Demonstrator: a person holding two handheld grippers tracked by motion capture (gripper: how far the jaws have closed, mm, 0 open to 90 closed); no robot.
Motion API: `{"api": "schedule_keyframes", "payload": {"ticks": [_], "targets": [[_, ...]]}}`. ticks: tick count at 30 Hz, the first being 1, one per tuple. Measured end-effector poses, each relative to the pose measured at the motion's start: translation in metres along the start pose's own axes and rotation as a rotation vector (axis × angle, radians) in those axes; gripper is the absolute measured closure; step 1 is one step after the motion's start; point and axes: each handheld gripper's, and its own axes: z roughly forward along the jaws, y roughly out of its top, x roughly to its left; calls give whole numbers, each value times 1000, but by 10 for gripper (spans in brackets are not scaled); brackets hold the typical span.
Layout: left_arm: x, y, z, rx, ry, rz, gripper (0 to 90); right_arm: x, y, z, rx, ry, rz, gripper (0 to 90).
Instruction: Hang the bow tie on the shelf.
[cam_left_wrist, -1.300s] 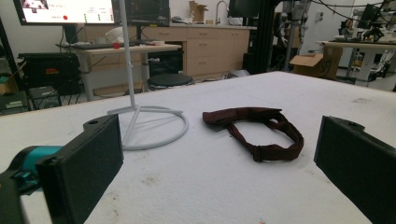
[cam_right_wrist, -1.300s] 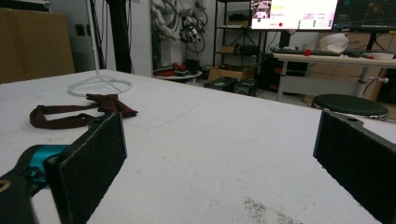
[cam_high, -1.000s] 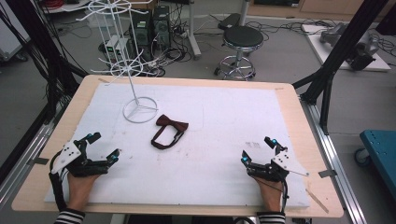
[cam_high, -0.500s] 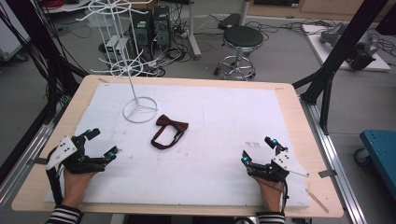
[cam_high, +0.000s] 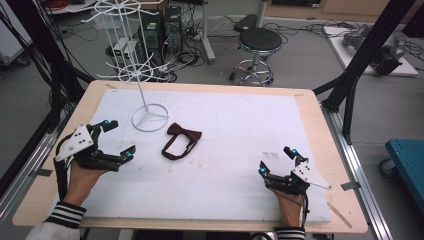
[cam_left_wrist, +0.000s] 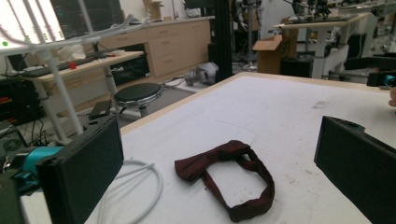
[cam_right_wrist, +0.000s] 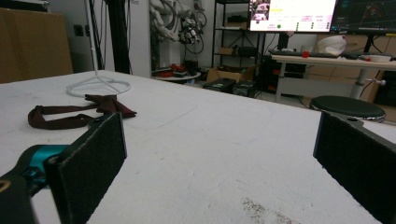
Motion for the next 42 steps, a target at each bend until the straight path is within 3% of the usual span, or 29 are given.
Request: {"api": "schedule_keyframes", "payload": {"ticks": [6,21,32,42], "targets": [[-1,16,18,57,-59,35,17,0,0,0,-1,-1,-1,19],[-3,36,61,173,-164,40,17,0,0,0,-2,0,2,19],[-7,51,90,243,-201,70,17,0,0,-1,-3,1,8,19],[-9,53,119,315,-229,95,18,-1,0,0,-10,-3,-1,19]]}}
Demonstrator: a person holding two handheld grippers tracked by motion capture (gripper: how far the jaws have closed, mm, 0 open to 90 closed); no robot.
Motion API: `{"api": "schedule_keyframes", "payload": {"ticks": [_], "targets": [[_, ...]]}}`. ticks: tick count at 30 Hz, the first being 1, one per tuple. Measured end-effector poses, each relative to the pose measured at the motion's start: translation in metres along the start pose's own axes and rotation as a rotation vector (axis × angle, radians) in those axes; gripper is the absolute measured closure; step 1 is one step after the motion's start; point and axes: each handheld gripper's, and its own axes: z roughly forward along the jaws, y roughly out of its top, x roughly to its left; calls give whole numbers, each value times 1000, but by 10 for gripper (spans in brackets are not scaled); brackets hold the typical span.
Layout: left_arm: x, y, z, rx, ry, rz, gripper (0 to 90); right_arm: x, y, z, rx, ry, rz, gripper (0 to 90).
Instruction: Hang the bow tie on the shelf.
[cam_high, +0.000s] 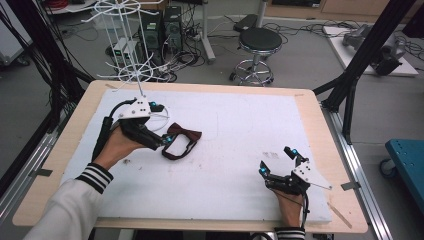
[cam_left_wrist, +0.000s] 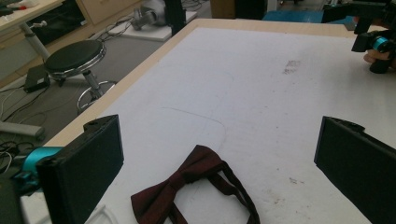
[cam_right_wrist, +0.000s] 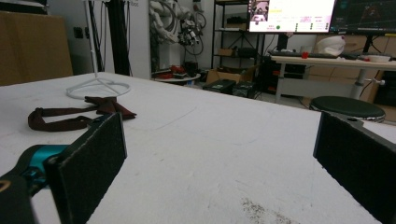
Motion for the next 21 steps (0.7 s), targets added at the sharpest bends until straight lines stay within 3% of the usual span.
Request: {"api": "schedule_keyframes", "payload": {"ticks": [21], "targets": [[11,0,53,168,-35,24,17,0,0,0,-2,2,-1,19]]}}
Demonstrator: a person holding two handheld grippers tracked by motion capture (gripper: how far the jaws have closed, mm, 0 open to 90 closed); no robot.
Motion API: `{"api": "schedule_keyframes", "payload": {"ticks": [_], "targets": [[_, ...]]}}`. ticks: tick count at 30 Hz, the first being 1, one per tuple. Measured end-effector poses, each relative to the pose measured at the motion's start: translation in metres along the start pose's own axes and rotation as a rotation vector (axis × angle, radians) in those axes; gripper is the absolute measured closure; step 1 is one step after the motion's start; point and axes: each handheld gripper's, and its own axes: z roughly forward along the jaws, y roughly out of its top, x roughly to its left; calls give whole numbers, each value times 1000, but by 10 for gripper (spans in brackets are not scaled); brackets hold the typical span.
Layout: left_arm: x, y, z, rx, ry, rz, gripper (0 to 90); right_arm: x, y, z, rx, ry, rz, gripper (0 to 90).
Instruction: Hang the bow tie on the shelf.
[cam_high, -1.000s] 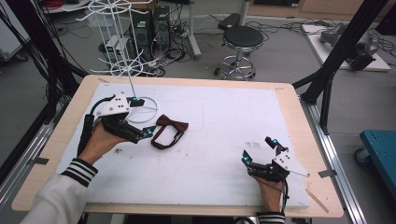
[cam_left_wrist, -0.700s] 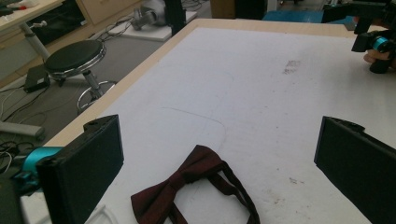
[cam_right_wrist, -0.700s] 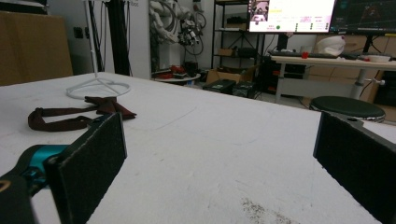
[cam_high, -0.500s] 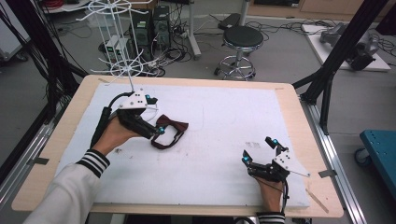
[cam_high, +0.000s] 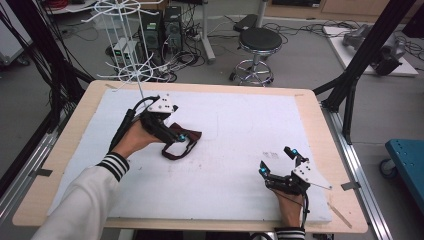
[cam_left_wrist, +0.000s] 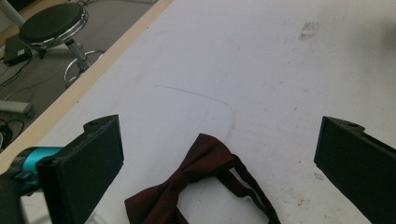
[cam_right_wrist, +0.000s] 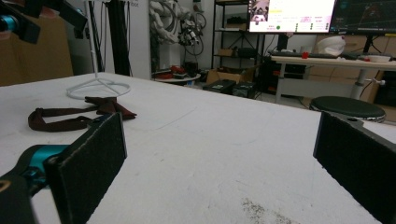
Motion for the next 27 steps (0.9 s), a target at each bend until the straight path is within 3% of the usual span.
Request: {"api": "schedule_keyframes", "payload": {"ticks": [5,9,13,19,27], "targets": [[5,4,10,33,3,-1,17,1,0,0,4,2,8,18],[8,11,19,62,-1,27,17,1,0,0,2,1,-1,19],[11,15,28,75,-2,19,17,1,0,0,4,1,6,19],[17,11,41,127,-14,25,18,1,0,-1,4,2,8,19],[25,3,49,155,-23,16,18,1,0,-1,2,1,15,19]]}}
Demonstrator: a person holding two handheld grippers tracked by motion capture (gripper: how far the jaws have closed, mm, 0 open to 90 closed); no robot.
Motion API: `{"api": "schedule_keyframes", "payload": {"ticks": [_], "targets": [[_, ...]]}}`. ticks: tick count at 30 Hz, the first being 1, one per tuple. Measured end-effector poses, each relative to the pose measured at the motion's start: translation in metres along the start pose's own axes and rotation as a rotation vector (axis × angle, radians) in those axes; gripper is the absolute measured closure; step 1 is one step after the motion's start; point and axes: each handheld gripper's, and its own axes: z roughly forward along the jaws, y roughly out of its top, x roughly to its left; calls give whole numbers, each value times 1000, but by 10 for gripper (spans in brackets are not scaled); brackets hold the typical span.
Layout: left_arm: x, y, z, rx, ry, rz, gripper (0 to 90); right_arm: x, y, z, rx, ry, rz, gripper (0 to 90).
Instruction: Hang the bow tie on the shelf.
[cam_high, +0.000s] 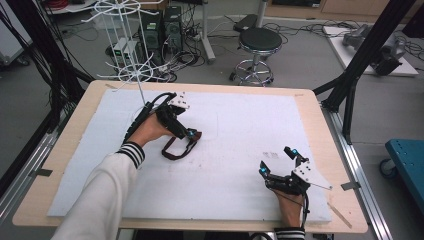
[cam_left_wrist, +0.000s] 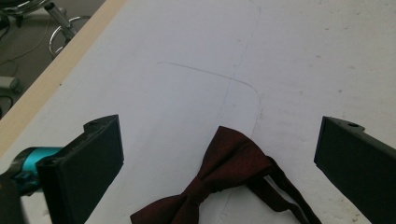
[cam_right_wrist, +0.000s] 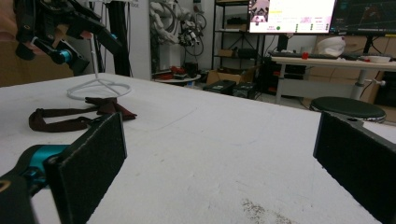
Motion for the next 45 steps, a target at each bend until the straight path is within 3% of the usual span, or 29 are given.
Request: {"api": "schedule_keyframes", "payload": {"ticks": [8,14,17,26,35,39,45], "targets": [[6,-9,16,77,-18,5,18,0,0,0,-1,0,-1,19],[8,-16,22,144,-19,-13,27,0,0,0,-3,-2,-4,19],[7,-18,24,183,-24,2,28,0,0,0,-3,-2,-4,18],[6,-21,33,213,-60,-9,57,-1,0,0,-1,-2,-1,19],[7,-24,39,252,-58,11,112,-1,0,0,-2,-1,-1,18],[6,-24,40,253,-66,19,212,-1,0,0,-4,0,3,19],[5,-25,42,288,-66,22,275,-1,0,0,-4,1,4,19]]}}
